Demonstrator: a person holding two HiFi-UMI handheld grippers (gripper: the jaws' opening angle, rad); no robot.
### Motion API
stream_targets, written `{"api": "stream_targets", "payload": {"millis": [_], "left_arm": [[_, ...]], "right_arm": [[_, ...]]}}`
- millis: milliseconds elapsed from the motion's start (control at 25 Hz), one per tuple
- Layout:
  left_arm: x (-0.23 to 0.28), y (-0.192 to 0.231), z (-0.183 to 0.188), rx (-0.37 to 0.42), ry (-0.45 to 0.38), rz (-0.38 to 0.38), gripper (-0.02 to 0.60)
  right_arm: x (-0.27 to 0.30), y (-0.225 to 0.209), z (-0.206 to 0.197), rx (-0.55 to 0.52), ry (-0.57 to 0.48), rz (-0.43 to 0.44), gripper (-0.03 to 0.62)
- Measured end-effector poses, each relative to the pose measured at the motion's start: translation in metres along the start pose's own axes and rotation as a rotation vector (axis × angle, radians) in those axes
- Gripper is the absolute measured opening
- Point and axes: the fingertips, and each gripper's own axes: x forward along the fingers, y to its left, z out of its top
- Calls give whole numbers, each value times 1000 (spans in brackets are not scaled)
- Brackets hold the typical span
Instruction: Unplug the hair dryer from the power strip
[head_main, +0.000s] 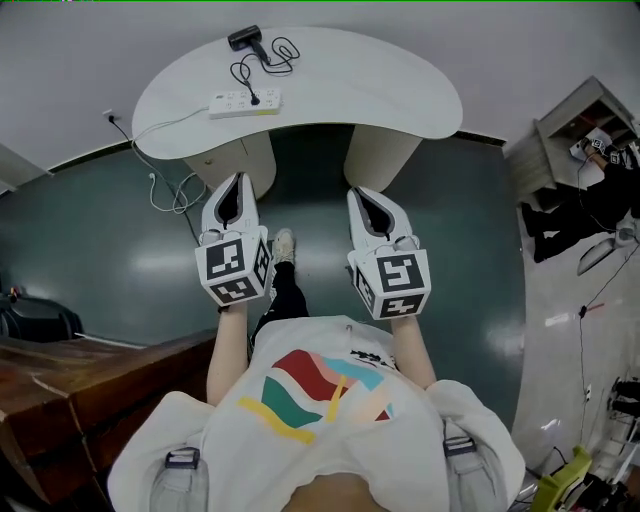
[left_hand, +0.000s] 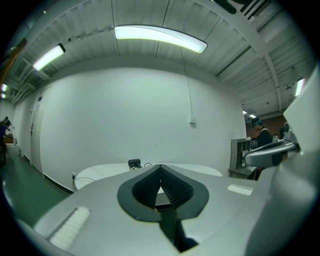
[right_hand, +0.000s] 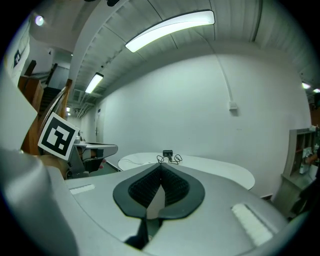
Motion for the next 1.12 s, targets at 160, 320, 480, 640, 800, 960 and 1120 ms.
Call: {"api": "stream_targets", "payload": {"millis": [160, 320, 480, 640, 800, 960, 1120], "left_arm": [[62, 21, 13, -2, -1, -27, 0], [130, 61, 8, -22, 62, -26, 0], [199, 95, 9, -1, 107, -43, -1], [253, 129, 6, -7, 148, -71, 0], [293, 158, -7, -23, 199, -65, 0], [311, 164, -19, -49, 232, -66, 0], [317, 156, -18, -54, 243, -78, 0]], "right_arm": [[65, -18, 16, 24, 18, -22, 14], [144, -16, 34, 21, 52, -5, 14], [226, -20, 57, 24, 60, 1, 14], [291, -24, 73, 2, 78, -24, 14], [326, -39, 80, 22, 93, -52, 14], [336, -50, 73, 38, 98, -70, 14], [343, -56, 70, -2, 113, -67, 14]]}}
